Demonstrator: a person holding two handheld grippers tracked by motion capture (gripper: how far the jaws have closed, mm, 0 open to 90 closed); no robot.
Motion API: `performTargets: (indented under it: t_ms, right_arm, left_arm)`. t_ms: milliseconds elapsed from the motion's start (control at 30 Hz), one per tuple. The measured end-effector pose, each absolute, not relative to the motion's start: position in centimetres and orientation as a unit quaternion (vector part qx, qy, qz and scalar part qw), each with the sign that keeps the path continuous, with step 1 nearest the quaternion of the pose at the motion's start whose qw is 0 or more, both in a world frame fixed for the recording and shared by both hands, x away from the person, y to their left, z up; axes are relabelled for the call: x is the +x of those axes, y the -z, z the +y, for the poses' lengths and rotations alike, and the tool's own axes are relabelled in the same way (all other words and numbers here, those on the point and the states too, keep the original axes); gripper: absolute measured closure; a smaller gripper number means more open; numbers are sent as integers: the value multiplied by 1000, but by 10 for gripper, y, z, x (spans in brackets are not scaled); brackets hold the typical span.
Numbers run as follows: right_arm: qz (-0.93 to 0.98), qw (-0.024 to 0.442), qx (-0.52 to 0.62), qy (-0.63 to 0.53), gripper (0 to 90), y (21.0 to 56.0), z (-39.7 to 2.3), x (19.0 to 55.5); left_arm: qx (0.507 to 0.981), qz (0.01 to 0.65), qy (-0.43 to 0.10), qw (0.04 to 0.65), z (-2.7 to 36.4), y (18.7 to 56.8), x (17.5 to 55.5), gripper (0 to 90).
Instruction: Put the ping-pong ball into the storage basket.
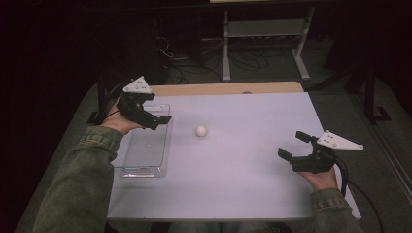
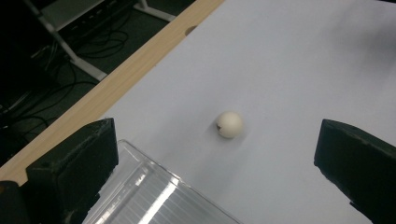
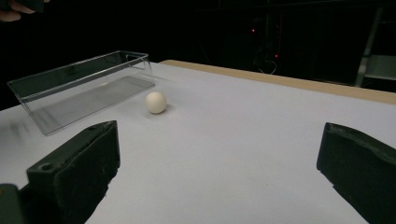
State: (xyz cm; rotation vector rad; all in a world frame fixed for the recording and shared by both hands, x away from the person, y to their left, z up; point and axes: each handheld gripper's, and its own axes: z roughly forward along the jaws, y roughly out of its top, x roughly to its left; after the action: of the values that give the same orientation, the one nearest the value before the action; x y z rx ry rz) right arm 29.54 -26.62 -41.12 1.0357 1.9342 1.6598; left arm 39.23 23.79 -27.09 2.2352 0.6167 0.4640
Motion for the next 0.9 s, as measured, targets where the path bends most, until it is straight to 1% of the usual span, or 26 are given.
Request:
performTargets:
  t_ms: [200,300,567,900]
  right_arm:
    - [688,194,370,-593,0,411,-267,295]
    - [688,193,371,-593,0,412,-267,295]
    - [687,193,370,-595,0,411,-268,295]
    - [688,192,369,-595,0,411,-267,295]
  left_arm:
    - [880,236,-173,374,230,269,398,0]
    - [892,221,-165,358,222,269,402,0]
    - [901,206,-156,349,208,268,408,0]
    - [912,196,-142,331,200,267,417,0]
